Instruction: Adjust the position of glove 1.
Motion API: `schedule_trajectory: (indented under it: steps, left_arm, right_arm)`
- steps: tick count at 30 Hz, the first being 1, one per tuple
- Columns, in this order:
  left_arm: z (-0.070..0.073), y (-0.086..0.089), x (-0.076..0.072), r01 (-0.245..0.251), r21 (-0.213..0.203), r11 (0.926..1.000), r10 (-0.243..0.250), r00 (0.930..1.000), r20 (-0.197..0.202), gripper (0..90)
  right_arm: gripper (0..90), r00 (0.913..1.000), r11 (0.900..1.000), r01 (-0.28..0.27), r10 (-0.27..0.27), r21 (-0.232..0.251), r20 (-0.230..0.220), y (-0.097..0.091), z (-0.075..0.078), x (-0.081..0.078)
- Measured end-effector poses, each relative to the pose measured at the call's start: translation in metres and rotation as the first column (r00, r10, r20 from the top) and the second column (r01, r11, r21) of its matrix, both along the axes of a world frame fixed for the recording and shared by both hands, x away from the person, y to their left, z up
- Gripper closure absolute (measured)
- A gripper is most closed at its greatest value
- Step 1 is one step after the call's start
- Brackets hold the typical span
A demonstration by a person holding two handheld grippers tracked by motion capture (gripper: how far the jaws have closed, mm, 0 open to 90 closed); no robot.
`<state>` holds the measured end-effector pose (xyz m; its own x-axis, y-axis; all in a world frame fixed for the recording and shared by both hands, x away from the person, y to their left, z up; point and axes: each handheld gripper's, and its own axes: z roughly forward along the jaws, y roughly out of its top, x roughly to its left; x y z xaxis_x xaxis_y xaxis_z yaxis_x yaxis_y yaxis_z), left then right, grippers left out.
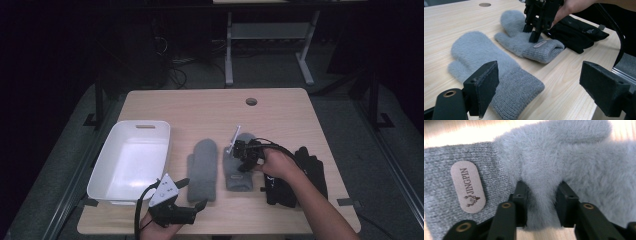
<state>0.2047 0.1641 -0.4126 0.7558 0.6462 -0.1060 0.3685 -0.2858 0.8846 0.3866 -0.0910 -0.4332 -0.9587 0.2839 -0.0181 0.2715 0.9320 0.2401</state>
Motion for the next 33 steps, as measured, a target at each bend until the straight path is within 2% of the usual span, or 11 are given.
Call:
schedule_trajectory:
  steps: [5, 13, 17, 26, 33]
  left_arm:
    - [0.0, 0.001, 0.0, -0.004, -0.001, 1.0, 0.004, 1.0, 0.002, 15.3]
    - [0.0, 0.002, 0.0, -0.009, -0.005, 0.9999, 0.009, 1.0, -0.001, 15.3]
    - [0.001, 0.003, 0.0, -0.015, -0.007, 0.9999, 0.015, 0.9999, 0.003, 15.3]
    - [0.003, 0.006, 0.0, -0.038, -0.025, 0.999, 0.038, 0.9993, 0.003, 15.3]
    - [0.005, 0.009, 0.0, -0.066, -0.044, 0.9968, 0.066, 0.9978, 0.005, 15.3]
  right_arm:
    - [79.0, 0.999, 0.9984, 0.037, -0.036, 0.043, -0.028, -0.006, 0.001, 0.001]
    - [83.7, 0.998, 0.9976, 0.055, -0.054, 0.043, -0.035, -0.008, 0.011, -0.004]
    - [84.1, 0.9979, 0.9973, 0.061, -0.06, 0.041, -0.024, -0.011, 0.018, -0.008]
    - [84.2, 0.9984, 0.9944, 0.057, -0.057, 0.089, 0.002, -0.011, 0.05, -0.017]
    - [84.2, 0.9995, 0.9926, 0.005, -0.009, 0.121, 0.029, 0.012, 0.077, -0.028]
